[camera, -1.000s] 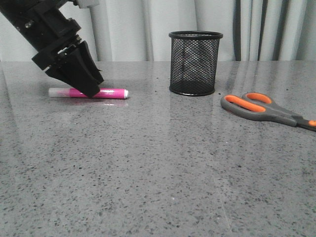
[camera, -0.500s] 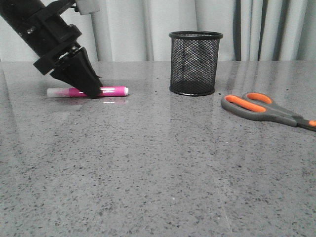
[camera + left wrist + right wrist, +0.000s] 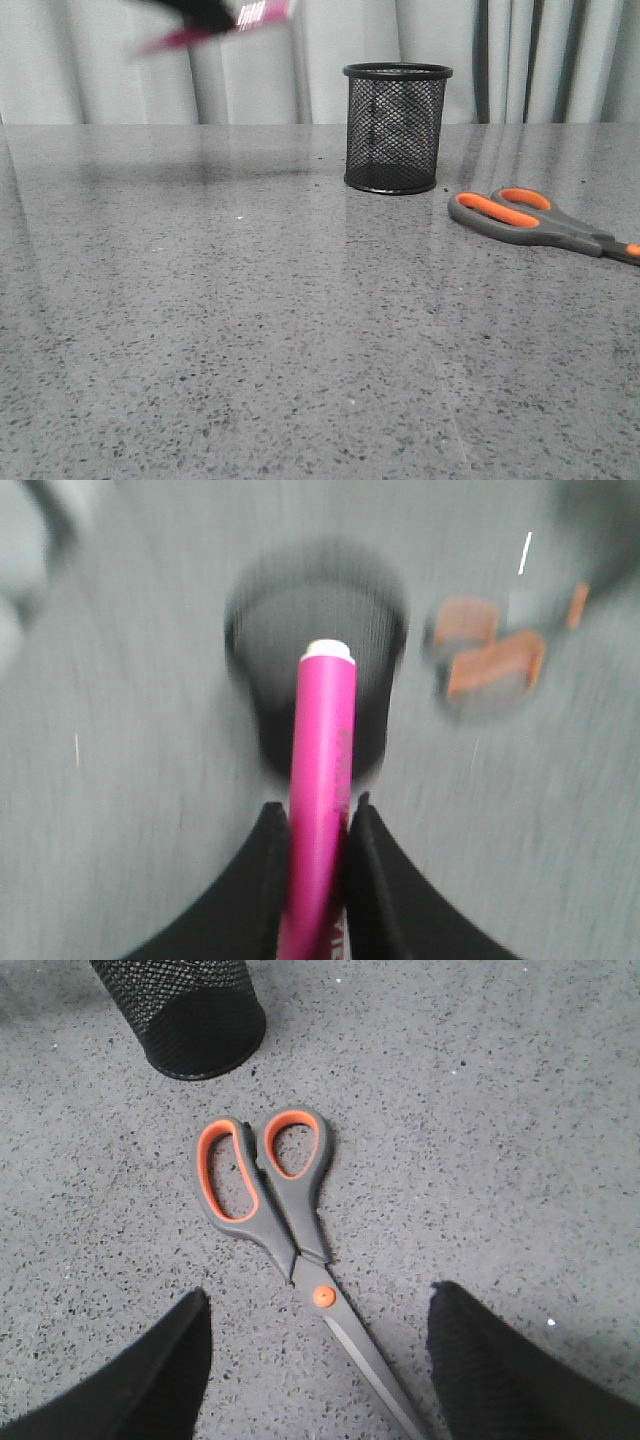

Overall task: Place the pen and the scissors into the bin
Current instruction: 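Lift the pink marker with the left gripper toward the mesh cup, then drop the pink marker into the mesh cup and withdraw left gripper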

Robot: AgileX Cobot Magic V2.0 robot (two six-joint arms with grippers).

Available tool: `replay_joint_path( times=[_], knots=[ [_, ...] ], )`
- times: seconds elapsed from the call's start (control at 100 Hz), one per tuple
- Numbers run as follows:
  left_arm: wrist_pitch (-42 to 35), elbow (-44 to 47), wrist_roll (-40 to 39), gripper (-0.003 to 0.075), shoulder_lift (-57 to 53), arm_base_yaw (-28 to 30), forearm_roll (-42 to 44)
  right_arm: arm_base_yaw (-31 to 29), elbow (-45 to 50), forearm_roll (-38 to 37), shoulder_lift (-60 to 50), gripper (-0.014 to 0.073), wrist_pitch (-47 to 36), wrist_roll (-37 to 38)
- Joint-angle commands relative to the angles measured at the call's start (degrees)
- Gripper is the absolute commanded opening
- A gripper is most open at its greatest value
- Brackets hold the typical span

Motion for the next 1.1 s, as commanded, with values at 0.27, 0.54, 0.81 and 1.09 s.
replay_joint_path(
  times=[0.27,0.54,0.81,1.09],
  knots=[
    [-24.8,-2.5,5.2,-0.0019,-0.8,-13.8,-28.4,-0.1,-2.1,1.2,0.1,0.0421,-3.5,-0.6],
    [-38.2,-2.5,7.5,-0.0019,6.7,-21.2,-31.0,-0.1,-2.1,1.2,0.1,0.0421,-3.5,-0.6],
    [-40.9,-2.5,8.5,-0.0019,9.9,-21.9,-31.4,-0.1,-2.1,1.2,0.1,0.0421,-3.3,-0.6],
    [-40.4,-2.5,8.5,0.0022,10.5,-21.6,-31.1,-0.1,-2.1,1.2,0.1,0.0421,-3.3,-0.6]
  ],
)
